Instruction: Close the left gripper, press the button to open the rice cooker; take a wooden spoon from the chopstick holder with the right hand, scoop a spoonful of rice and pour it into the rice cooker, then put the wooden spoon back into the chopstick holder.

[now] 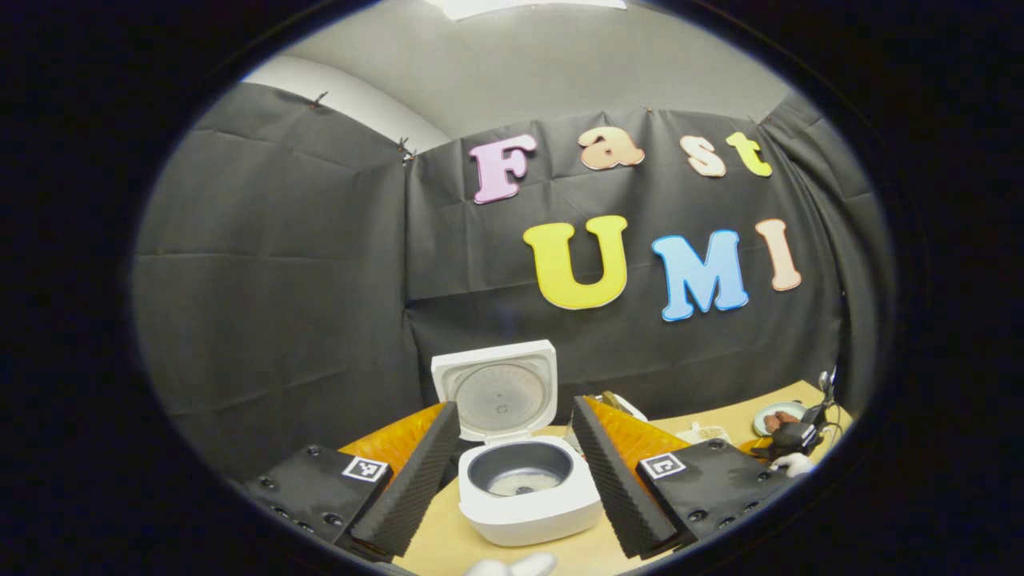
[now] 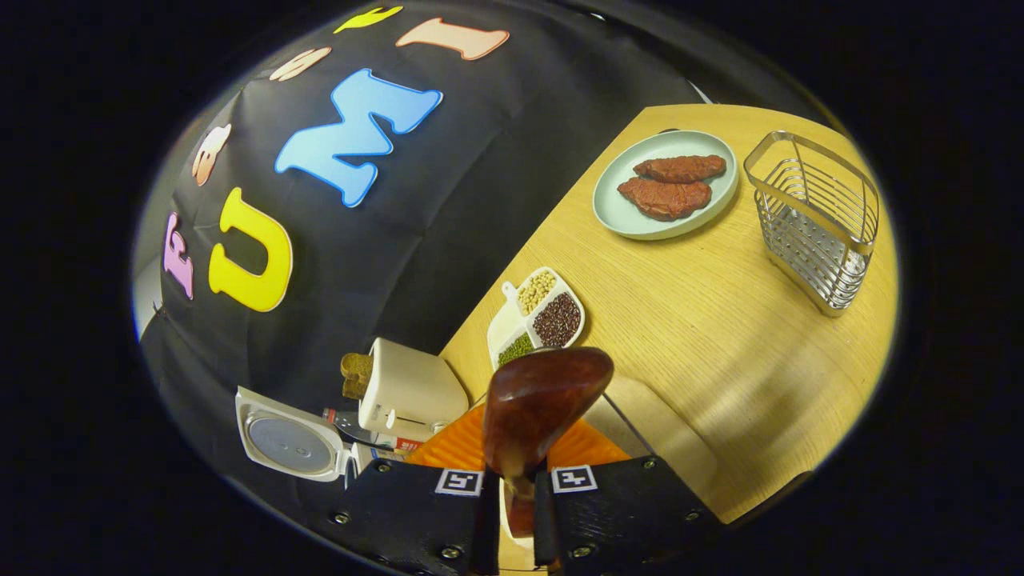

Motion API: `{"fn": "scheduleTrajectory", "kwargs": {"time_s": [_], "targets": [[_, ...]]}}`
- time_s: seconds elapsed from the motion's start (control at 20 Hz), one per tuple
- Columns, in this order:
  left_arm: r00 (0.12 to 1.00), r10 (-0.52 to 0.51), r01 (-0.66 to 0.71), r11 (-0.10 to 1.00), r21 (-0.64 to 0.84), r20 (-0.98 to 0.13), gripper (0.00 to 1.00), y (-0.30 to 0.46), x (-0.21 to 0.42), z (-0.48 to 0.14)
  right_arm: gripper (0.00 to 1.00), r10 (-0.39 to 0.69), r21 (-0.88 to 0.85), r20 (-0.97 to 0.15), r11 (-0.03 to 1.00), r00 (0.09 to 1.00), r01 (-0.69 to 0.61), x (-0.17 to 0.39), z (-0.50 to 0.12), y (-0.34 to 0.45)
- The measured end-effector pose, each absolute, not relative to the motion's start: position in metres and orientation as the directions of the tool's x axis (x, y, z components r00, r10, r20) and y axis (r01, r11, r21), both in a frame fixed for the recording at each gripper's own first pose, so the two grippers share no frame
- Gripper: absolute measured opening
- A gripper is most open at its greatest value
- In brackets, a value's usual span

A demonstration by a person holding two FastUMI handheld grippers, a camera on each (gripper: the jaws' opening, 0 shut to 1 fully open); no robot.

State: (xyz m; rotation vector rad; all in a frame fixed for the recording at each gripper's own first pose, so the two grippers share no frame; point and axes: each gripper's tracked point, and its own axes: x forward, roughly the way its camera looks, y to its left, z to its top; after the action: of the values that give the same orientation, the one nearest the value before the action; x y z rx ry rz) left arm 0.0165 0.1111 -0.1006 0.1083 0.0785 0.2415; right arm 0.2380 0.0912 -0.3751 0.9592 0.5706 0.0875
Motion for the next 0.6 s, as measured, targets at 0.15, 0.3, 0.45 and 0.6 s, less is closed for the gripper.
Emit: {"fn": "scheduleTrajectory", "kwargs": {"time_s": [0.15, 0.3, 0.45, 0.6], "targets": [[0.968, 0.240, -0.231, 0.966, 0.113, -0.073, 1.00, 0.111, 0.016, -0.102, 0.17, 0.314, 0.802, -0.405, 0.572, 0.859, 0.168, 0.238, -0.363, 0.088], [0.968, 0.239, -0.230, 0.967, 0.108, -0.072, 1.00, 0.113, 0.018, -0.103, 0.17, 0.303, 0.804, -0.399, 0.570, 0.865, 0.171, 0.238, -0.352, 0.083], [0.967, 0.247, -0.239, 0.964, 0.115, -0.065, 1.00, 0.119, 0.018, -0.099, 0.17, 0.297, 0.794, -0.383, 0.590, 0.874, 0.148, 0.237, -0.339, 0.082], [0.966, 0.253, -0.246, 0.963, 0.106, -0.059, 1.00, 0.126, 0.015, -0.097, 0.17, 0.298, 0.801, -0.361, 0.584, 0.884, 0.131, 0.239, -0.316, 0.087]]}}
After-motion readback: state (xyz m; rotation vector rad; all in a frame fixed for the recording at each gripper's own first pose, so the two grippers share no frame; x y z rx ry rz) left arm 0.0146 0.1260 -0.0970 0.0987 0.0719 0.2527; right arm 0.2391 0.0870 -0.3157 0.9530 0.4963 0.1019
